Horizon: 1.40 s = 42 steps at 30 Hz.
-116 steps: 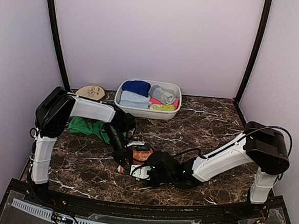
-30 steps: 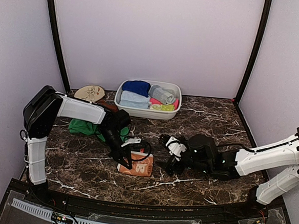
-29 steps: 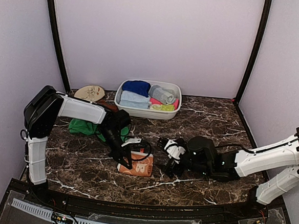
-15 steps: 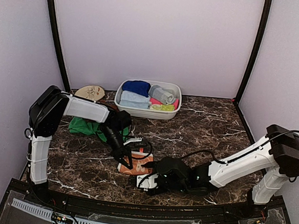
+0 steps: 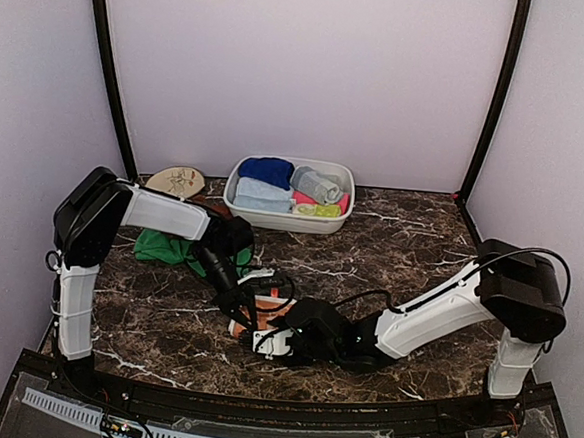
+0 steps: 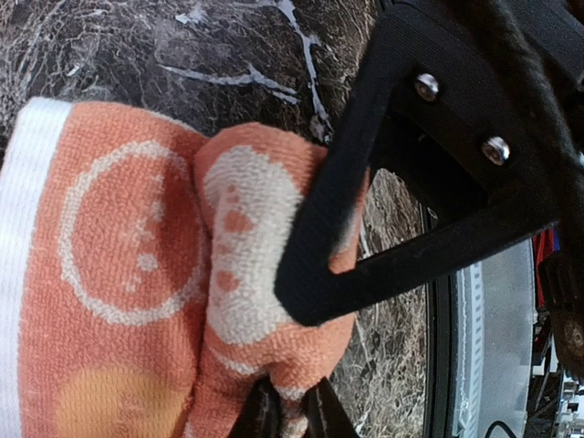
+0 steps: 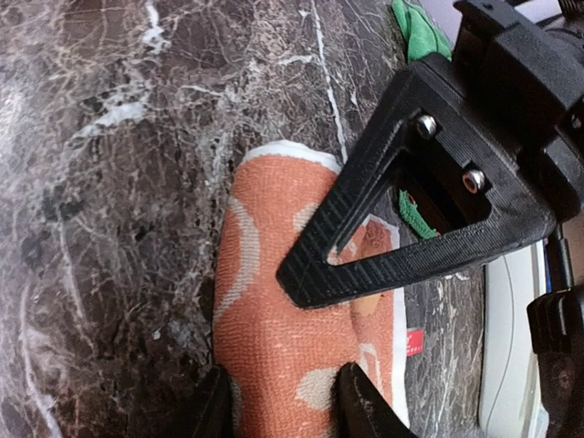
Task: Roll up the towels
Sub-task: Roll the towel at the center of the board.
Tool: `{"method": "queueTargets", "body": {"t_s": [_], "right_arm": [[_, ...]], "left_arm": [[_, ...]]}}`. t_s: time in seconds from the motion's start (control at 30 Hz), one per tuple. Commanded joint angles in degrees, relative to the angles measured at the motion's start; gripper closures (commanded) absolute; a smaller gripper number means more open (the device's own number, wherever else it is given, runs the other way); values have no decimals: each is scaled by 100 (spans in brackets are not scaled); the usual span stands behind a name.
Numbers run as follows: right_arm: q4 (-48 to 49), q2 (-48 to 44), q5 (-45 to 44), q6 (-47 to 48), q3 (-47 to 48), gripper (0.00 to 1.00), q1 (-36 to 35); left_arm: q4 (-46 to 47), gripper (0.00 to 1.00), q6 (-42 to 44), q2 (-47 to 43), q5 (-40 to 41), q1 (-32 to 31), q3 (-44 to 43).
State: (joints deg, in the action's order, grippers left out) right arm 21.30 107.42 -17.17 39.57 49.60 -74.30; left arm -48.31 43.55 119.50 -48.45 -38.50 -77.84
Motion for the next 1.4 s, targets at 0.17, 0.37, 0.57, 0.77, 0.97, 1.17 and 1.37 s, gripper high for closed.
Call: {"method": "queueTargets", "body": {"t_s": [0.17, 0.37, 0.57, 0.77, 0.97, 1.17, 1.37], "right_arm": [[-732, 421, 685, -1100, 321, 77, 408], [-1495, 397, 1966, -2420, 591, 95, 783], [-2093, 566, 3632, -3776, 853, 100, 1247], [-2731, 1008, 4737, -4841, 1353, 100, 1712], [-3016, 1691, 6082, -5631, 1822, 100, 2102], [-2736, 1967, 6836, -6187, 1862, 100, 2301], [-2406, 1949, 7119, -6505, 1795, 100, 2458]], "left_arm": [[78, 78, 360, -103, 843, 70, 497], [894, 52, 351, -1074, 300, 624, 1091], [1565, 44, 614, -2304, 59, 986, 1952], [1828, 45, 680, -2831, 345, 985, 2291], [1942, 45, 907, -3090, 1037, 447, 2244], [2312, 46, 1241, -2728, 2020, -225, 2145], [2571, 50, 1288, -2071, 2623, -363, 1765]]}}
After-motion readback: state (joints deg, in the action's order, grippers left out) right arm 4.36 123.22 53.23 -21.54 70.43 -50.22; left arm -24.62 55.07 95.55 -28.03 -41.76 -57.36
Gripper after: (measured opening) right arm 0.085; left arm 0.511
